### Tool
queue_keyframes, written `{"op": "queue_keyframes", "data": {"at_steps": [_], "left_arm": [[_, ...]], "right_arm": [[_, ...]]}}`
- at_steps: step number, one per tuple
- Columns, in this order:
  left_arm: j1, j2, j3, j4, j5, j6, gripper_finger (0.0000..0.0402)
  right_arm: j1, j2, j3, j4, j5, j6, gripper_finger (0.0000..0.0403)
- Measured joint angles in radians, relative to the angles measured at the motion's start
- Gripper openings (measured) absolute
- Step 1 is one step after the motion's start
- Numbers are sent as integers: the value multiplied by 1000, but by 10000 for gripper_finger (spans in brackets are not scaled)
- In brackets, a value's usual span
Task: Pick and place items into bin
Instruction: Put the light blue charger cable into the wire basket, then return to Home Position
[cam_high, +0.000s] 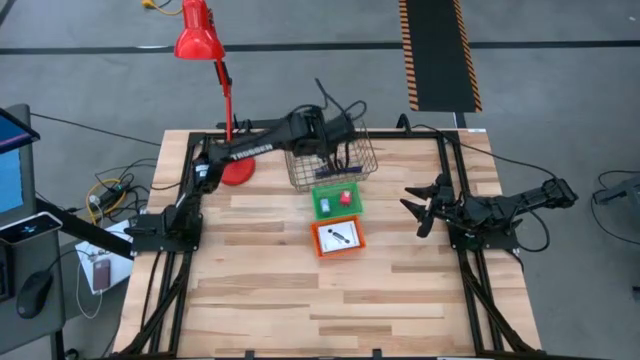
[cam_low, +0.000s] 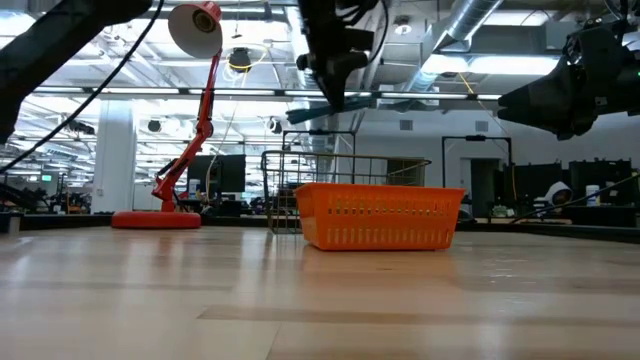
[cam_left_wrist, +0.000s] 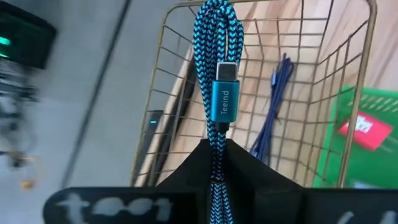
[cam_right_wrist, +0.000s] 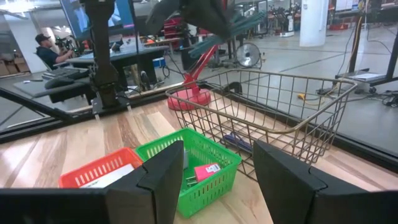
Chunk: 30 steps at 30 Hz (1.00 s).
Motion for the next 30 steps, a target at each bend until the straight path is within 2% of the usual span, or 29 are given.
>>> {"op": "queue_keyframes", "data": {"at_steps": [5,10,18,26,28,30], "left_arm": [[47,0,0,14,119,13,29],[41,0,0,14,148,81,69],[37,0,0,8,85,150,130],[33,-11,1,-124,-7,120,137],[28,-11,1,-148,-59,50,137],[26,-30,2,-184,-68,4,137]], "right_arm": [[0,0,0,0,0,0,187],[0,0,0,0,0,0,187],[0,0,0,0,0,0,187],[0,0,0,0,0,0,187],[0,0,0,0,0,0,187],[0,0,0,0,0,0,187]]}}
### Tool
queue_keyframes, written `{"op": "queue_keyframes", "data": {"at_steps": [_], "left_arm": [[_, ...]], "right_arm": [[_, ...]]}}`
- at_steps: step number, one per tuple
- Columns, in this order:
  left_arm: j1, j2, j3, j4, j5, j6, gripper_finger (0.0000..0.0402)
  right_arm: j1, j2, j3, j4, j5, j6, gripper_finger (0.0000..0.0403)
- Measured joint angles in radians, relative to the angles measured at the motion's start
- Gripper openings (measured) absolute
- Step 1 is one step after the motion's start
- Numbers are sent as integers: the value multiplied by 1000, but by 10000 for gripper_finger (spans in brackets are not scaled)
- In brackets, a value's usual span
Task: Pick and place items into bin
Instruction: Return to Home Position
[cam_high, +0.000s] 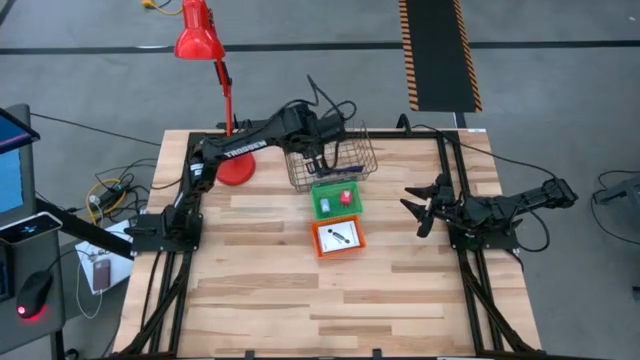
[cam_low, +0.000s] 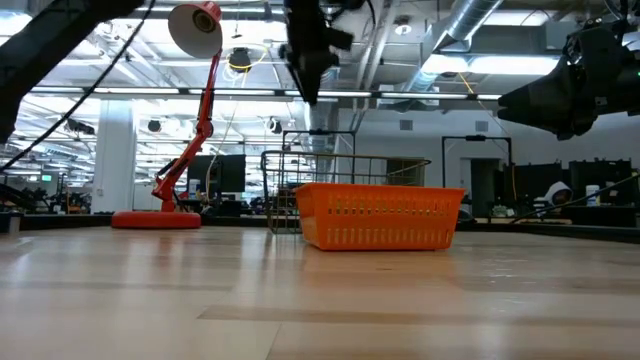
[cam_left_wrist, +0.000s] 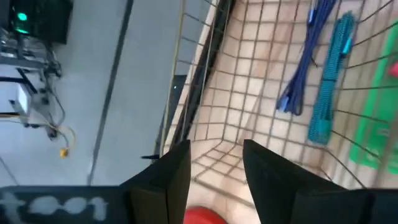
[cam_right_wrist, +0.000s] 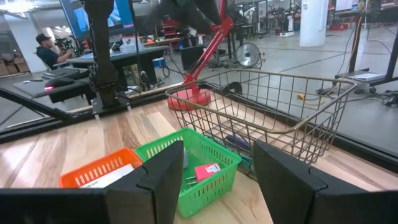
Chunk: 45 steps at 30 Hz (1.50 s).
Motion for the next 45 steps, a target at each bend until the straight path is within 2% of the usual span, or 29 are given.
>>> {"op": "queue_keyframes", "data": {"at_steps": [6,9,11,14,17,24,26,29,35,40,45], "left_arm": [[-7,-180,-3,-18,184,-60,137],[-15,-290,-68,90,264,-59,137],[-27,-368,-157,192,303,-45,137],[-52,-488,-369,364,348,-40,137],[-70,-610,-640,538,374,-47,137],[-99,-885,-1248,984,442,-164,137],[-121,-944,-1391,1112,476,-199,137],[-154,-1011,-1549,1212,491,-246,137],[-207,-1059,-1692,1219,490,-344,137],[-234,-1049,-1701,1115,490,-420,137],[-234,-1050,-1701,1050,489,-379,137]], "right_arm": [[0,0,0,0,0,0,187],[0,0,0,0,0,0,187],[0,0,0,0,0,0,187],[0,0,0,0,0,0,187],[0,0,0,0,0,0,187],[0,0,0,0,0,0,187],[0,0,0,0,0,0,187],[0,0,0,0,0,0,187],[0,0,0,0,0,0,187],[0,0,0,0,0,0,187],[0,0,0,0,0,0,187]]}}
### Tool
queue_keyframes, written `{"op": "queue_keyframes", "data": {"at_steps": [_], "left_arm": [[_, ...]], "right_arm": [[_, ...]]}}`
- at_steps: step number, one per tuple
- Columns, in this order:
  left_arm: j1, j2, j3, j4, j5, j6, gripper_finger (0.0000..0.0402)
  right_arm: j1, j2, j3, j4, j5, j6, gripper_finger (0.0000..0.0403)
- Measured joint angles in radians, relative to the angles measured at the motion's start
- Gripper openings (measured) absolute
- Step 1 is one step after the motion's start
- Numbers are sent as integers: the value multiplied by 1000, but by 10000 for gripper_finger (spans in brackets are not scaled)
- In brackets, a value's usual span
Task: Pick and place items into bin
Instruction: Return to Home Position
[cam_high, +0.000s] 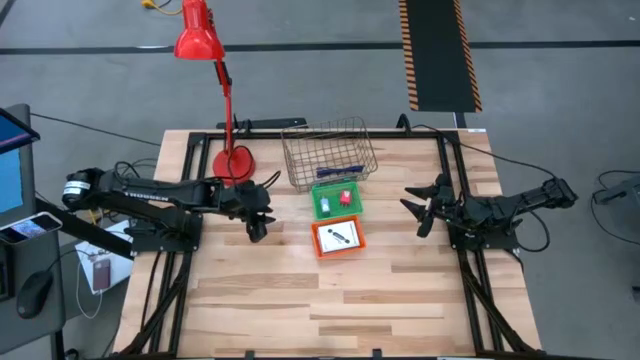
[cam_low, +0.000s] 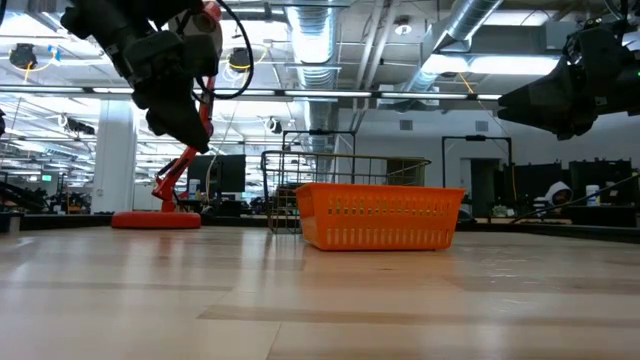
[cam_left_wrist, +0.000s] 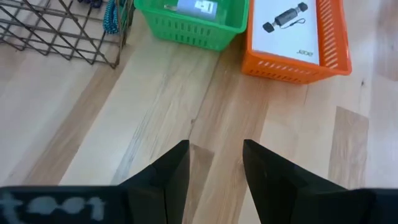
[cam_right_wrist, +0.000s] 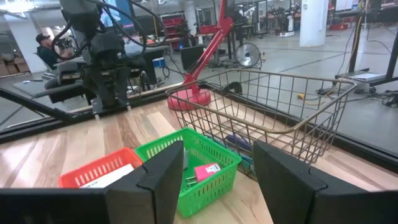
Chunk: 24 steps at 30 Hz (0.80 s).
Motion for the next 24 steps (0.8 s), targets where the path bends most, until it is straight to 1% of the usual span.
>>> {"op": "queue_keyframes", "data": {"at_steps": [9,15,18,21,24], "left_arm": [[0,0,0,-3,0,15,137],[0,-39,-9,2,-1,18,137],[0,-111,-70,53,-1,18,137],[0,-224,-169,115,-2,19,137],[0,-339,-263,121,-1,19,137]], "right_arm": [[0,0,0,0,0,0,187],[0,0,0,0,0,0,187],[0,0,0,0,0,0,187],[0,0,0,0,0,0,187],[0,0,0,1,0,0,187]]}}
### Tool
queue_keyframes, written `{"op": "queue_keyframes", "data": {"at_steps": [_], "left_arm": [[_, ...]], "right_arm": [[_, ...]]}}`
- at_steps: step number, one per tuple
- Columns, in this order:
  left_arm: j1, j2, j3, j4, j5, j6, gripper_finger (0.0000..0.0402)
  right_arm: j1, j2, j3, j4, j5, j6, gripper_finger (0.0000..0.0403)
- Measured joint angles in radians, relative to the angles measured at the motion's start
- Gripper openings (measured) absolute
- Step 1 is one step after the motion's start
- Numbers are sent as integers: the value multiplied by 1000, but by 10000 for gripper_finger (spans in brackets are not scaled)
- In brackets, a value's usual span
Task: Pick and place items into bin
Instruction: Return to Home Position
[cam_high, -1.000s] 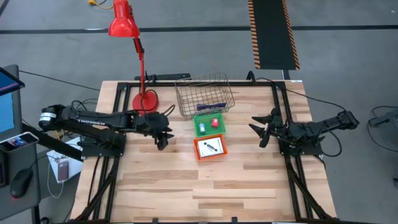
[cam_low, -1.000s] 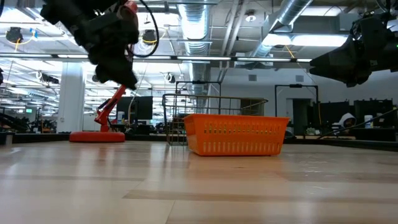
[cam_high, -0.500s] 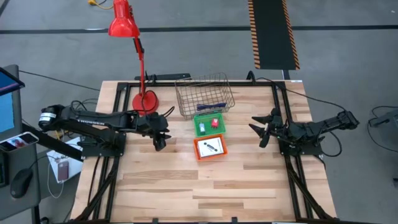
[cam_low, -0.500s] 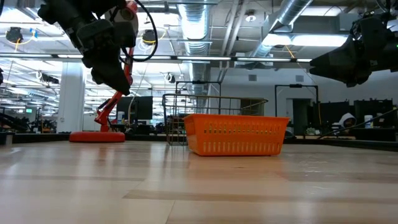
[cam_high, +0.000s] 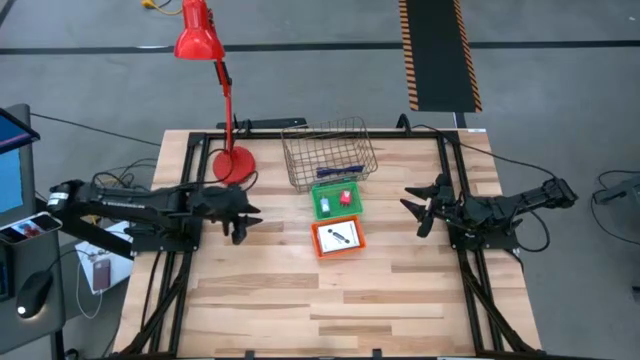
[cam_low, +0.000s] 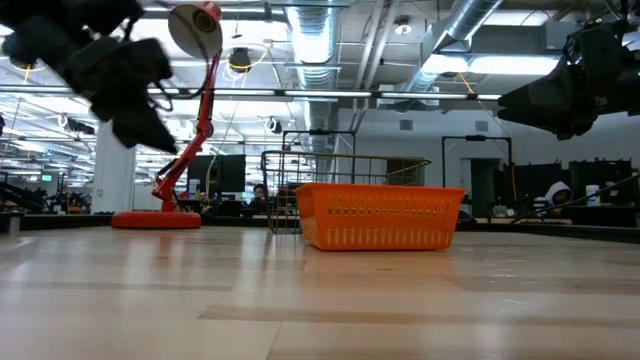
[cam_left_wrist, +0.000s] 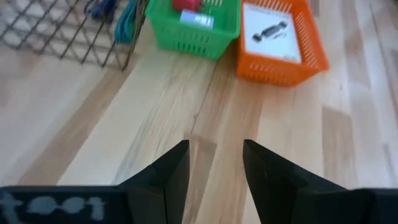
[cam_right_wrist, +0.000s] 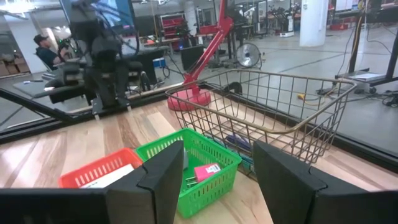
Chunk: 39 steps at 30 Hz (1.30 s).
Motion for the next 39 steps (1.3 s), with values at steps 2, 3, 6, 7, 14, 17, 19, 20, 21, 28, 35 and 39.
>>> {"op": "queue_keyframes", "data": {"at_steps": [2,3,6,7,14,17,19,20,21,28,35,39], "left_arm": [[0,-66,-59,-3,0,0,137],[0,-98,-90,-1,0,0,137],[0,-184,-182,-1,0,0,137],[0,-211,-213,-2,0,0,137],[2,-303,-281,26,0,3,137],[2,-353,-287,45,0,3,137],[2,-402,-300,45,1,2,137],[2,-427,-303,54,1,2,137],[2,-452,-304,60,1,2,137],[2,-681,-304,58,-1,3,137],[2,-759,-308,96,-1,3,137],[2,-760,-315,103,-1,3,137]], "right_arm": [[0,0,0,11,0,0,187],[0,0,0,22,0,0,187],[-5,-2,0,46,0,0,187],[-9,-3,0,50,-1,0,187],[-72,-52,-25,84,1,0,187],[-99,-80,-25,79,1,0,187],[-113,-89,-25,79,1,0,187],[-121,-90,-25,79,1,0,187],[-128,-91,-25,78,0,0,187],[-156,-91,-25,78,0,0,187],[-156,-88,-26,79,0,0,187],[-156,-83,-26,78,-1,0,187]]}}
